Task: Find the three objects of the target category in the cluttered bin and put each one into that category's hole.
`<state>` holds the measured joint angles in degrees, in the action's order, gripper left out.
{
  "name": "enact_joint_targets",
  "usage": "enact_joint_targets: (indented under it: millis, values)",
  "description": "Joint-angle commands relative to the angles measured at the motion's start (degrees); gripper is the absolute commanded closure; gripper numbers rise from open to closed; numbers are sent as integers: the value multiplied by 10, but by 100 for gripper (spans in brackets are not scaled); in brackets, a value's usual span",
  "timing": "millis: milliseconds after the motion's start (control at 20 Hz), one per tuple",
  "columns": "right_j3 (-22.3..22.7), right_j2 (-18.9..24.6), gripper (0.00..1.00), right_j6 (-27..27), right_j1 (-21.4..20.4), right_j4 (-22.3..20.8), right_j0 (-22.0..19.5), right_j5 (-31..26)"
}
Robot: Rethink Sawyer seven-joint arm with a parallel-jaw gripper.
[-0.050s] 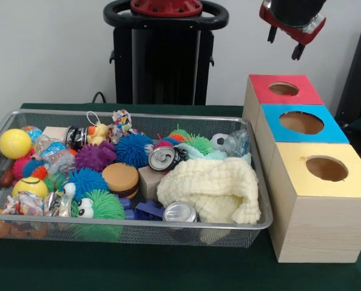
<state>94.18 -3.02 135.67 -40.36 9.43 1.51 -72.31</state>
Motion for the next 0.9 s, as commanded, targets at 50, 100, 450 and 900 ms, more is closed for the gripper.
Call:
enact_joint_targets:
  millis: [50,100,450,900]
  values:
    - [-39,25,0,-15,21,-82,10,84]
    - [-47,16,0,-17,34,-112,16,119]
    - [-93,-60,0,24,121,-361,60,400]
    - [-92,-96,0,3,131,-407,51,451]
